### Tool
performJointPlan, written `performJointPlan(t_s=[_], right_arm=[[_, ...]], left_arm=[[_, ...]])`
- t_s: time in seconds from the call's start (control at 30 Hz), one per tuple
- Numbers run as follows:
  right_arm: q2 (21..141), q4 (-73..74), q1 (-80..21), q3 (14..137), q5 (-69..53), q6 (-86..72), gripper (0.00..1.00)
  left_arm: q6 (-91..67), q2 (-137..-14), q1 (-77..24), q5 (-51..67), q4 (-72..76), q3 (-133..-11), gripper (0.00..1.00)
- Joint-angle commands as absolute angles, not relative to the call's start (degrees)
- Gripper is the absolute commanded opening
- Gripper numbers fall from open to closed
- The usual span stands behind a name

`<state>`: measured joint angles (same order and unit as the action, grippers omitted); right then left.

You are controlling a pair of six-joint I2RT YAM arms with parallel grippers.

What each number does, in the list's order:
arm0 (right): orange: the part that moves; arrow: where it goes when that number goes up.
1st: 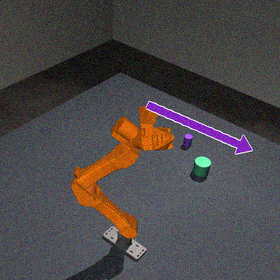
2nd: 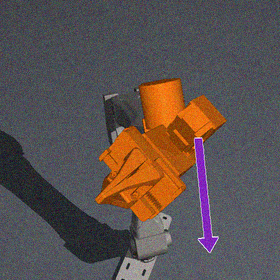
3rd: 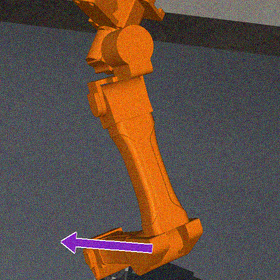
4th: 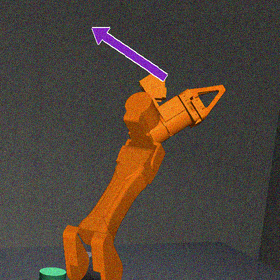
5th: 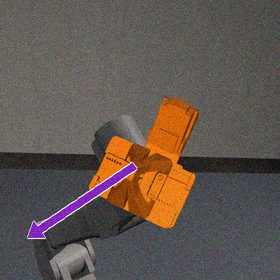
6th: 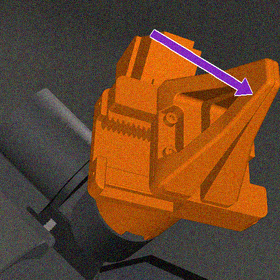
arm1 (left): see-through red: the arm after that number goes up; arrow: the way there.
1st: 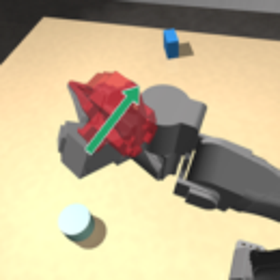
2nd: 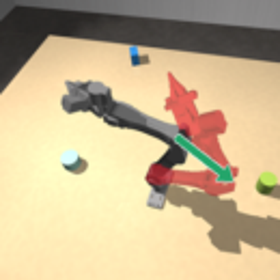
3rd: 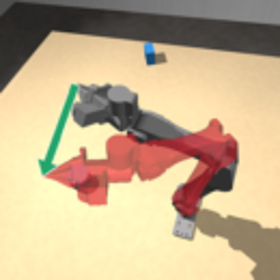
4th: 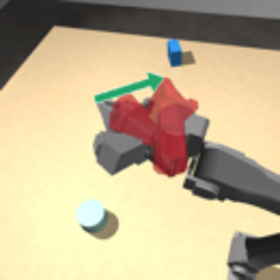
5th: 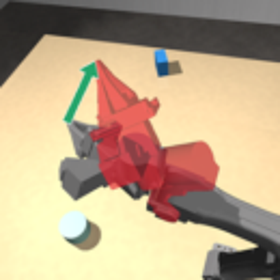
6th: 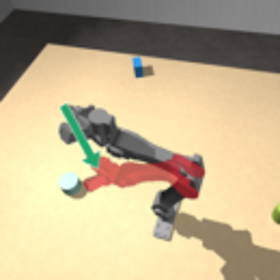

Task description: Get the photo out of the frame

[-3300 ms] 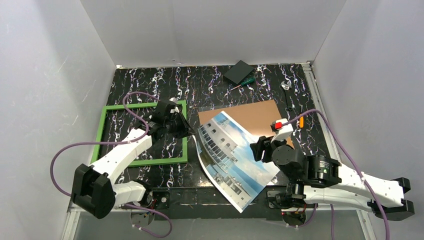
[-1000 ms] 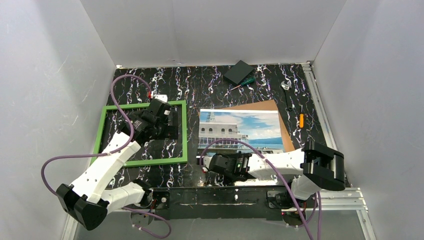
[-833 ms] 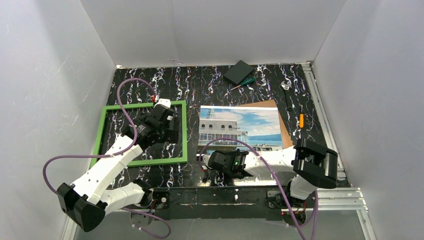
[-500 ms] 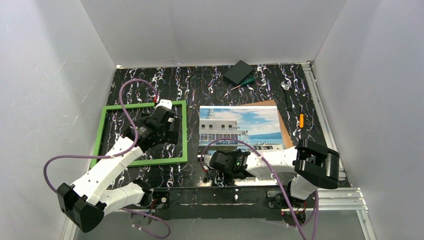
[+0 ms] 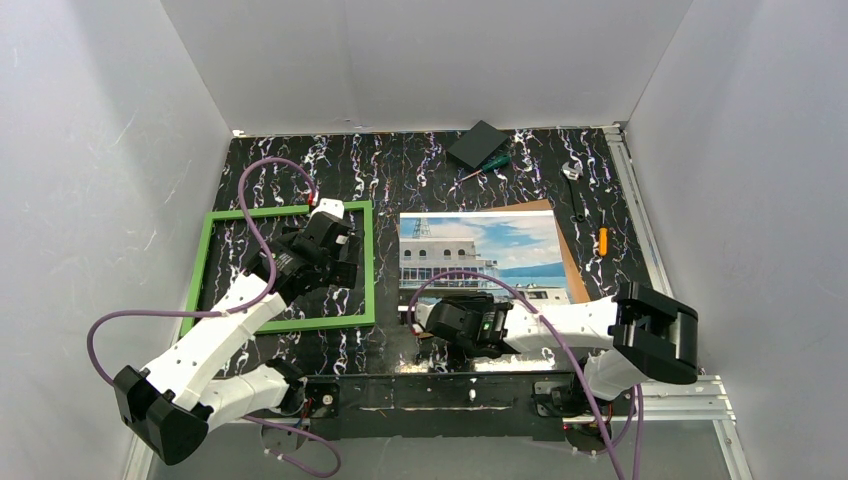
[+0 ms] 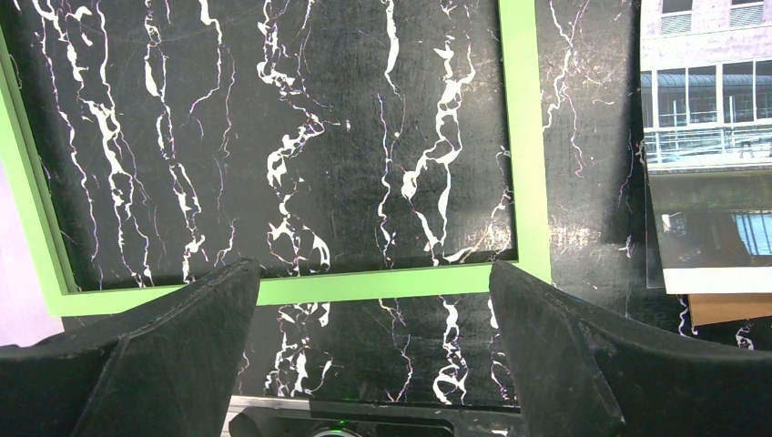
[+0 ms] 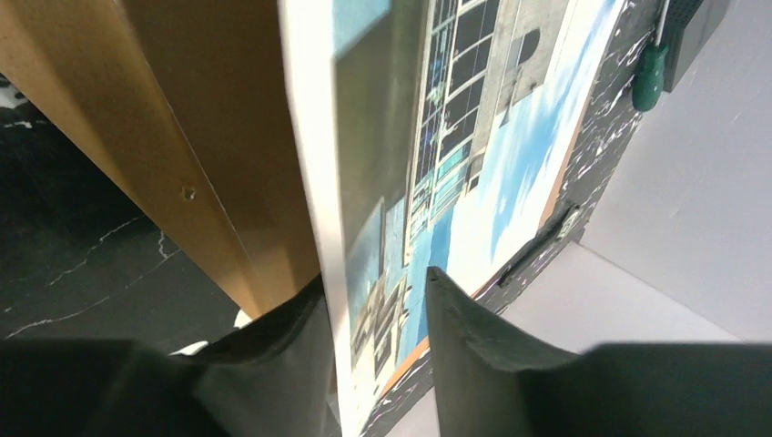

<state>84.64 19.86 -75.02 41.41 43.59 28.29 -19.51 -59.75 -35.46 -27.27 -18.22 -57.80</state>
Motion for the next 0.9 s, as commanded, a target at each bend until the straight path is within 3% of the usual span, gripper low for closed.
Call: performJointPlan(t_s=[0.0,0.07,0.3,0.63,0.87], right_arm=[[81.9,23.7,-75.1,41.3,45.4,24.2,0.53],[81.1,25.0,-75.1,41.1,45.8,22.8,0.63],[81.7,38.1,-76.2,46.7,44.0,11.8,0.78],[75.7,45.9,-80.0,52.8,43.9,3.7,0.84],[58.8,42.7,-79.9,54.0,48.6,-14.7,0.87]], left_arm=[[-19.4,-59.9,-35.6,-29.7,-21.0,-57.1,0.98],[-19.5,-60.0,-35.4,-29.4,-21.1,-57.1,0.98],[-20.2,-60.8,-34.5,-28.3,-21.2,-57.3,0.98],[-21.5,-62.1,-32.3,-23.3,-21.0,-57.0,0.98],[-25.0,-59.2,-32.3,-14.5,-19.8,-59.3,0.98]])
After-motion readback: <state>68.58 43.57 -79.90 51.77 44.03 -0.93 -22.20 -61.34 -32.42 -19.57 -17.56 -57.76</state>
